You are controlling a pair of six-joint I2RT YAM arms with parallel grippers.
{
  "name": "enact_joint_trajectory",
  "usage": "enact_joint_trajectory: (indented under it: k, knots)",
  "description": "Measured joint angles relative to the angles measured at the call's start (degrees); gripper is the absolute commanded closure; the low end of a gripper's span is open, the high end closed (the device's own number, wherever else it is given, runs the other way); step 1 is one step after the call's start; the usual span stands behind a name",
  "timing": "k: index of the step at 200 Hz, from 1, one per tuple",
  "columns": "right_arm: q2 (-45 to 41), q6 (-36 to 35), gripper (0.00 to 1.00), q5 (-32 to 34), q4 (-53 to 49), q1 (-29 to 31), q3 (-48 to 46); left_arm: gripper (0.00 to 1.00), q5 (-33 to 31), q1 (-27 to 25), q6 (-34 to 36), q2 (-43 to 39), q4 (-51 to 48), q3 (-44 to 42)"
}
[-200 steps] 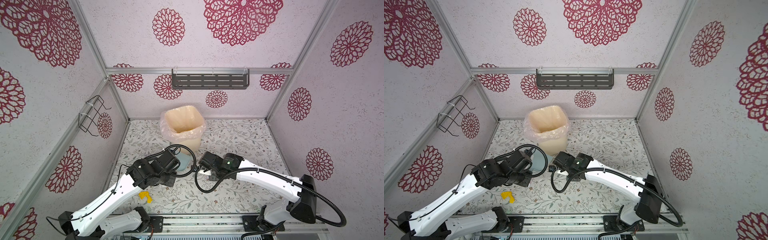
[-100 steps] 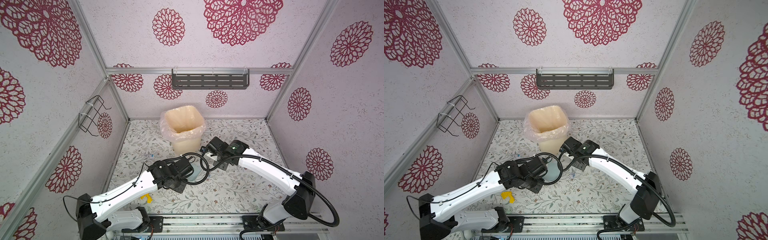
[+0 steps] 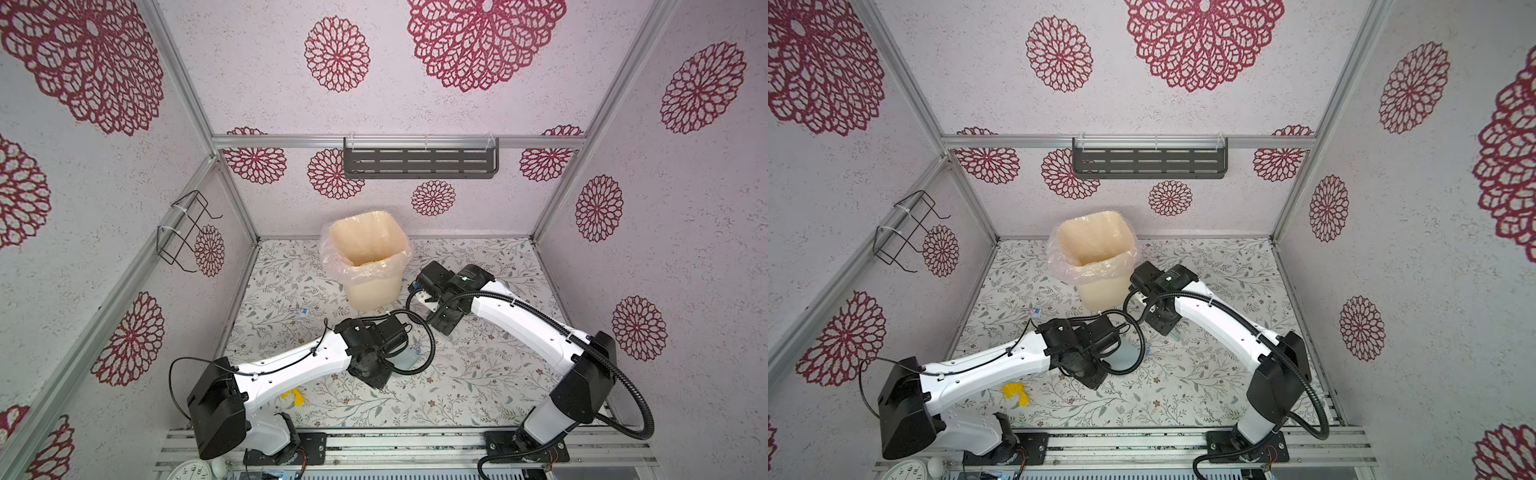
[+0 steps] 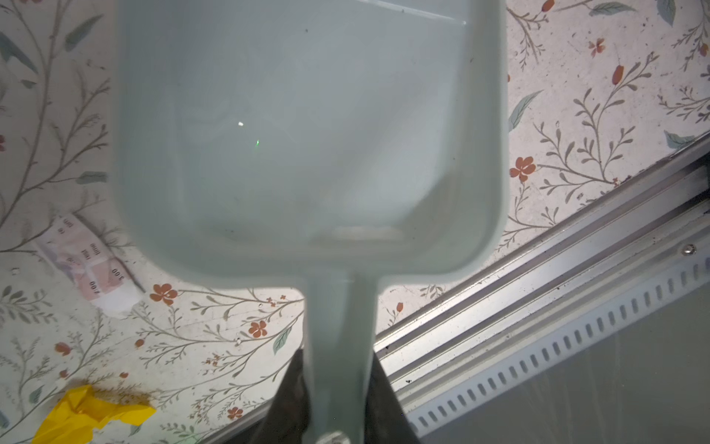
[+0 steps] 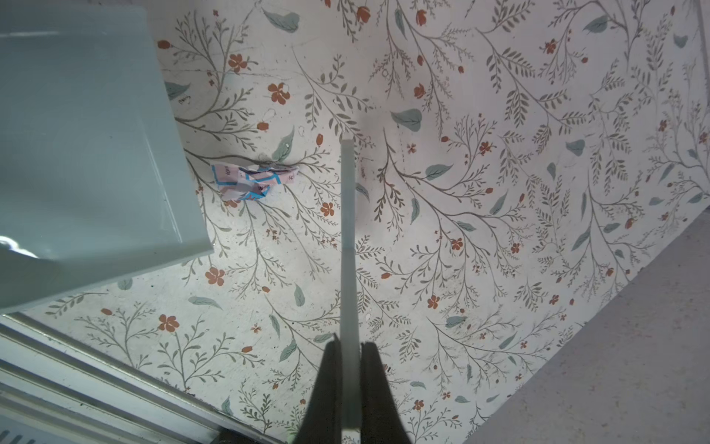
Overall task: Sweep away the paper scraps from the table
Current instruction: 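Push the pink-and-blue wrapper into the dustpan with the right gripper tool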
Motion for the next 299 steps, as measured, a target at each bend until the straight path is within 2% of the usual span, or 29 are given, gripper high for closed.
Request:
enact_joint_trajectory:
  k: [91, 143, 250, 299]
  knots:
    - [1.92, 4.26, 1.0, -2.47, 0.44, -0.39, 1.33, 1.0, 3.26, -1.73, 0.28, 5.55, 2.93, -1.57]
    - [3.04, 4.92, 1.0, -3.61, 0.79, -0.39, 1.57, 1.0, 4.24, -3.39, -0.96, 5.57, 3.69, -3.23]
    - [4.13, 5.38, 1.0, -6.67, 0.55, -0.37, 1.57, 1.0, 3.72, -3.17, -1.14, 5.57, 6.93, -6.29]
    - [4.66, 6.23, 1.0, -8.92, -0.24, 1.79, 1.86, 1.0, 3.76, -2.56, -0.35, 5.57, 8.5, -8.26]
